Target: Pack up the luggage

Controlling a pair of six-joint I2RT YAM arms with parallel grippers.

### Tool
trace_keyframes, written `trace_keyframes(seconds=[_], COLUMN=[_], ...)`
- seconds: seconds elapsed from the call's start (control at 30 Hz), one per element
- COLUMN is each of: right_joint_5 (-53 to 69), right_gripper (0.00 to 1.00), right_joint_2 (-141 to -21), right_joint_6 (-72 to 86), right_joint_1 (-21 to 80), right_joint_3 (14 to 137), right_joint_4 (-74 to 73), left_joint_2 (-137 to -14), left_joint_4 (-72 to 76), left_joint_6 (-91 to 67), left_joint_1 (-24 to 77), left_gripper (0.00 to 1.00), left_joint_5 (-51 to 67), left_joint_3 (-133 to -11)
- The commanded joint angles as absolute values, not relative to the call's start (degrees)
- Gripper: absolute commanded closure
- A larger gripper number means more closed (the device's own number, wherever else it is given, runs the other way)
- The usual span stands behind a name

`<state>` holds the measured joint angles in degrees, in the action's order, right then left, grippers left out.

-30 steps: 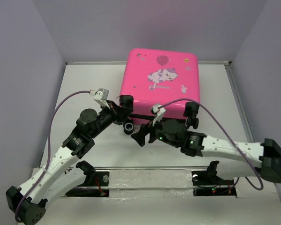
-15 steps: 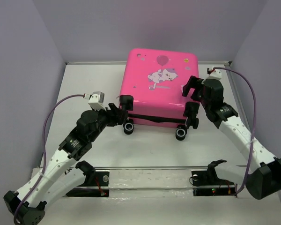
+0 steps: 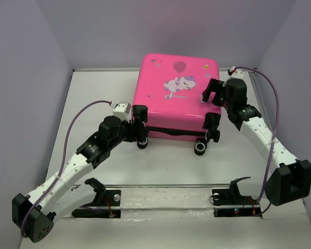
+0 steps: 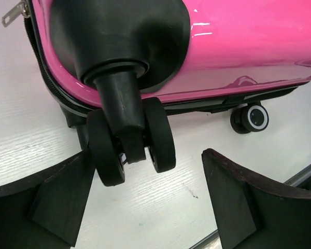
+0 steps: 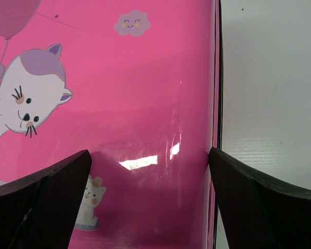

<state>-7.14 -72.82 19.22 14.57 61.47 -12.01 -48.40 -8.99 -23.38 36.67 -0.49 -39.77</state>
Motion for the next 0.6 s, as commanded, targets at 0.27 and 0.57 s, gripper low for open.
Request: trace_keyframes(seconds=[0.27, 0.57], right_joint_5=[2.8, 20.8], right_gripper=[0.00, 0.01], right_joint_2=[-78.9, -85.1], right_joint_6=[16.8, 17.4], right_joint_1=[11.0, 11.0], right_joint_3=[64.2, 67.2], right_joint_4=[-13.8, -11.6], left_joint_2=[-52.0, -51.1], left_joint_4=[-4.8, -2.0], left_joint_6=[-23.1, -25.2], left_joint_1=[36.9, 37.0], left_gripper=[0.42, 0.94], left_joint_5=[2.1, 3.3], left_joint_3=[-42.8, -41.2])
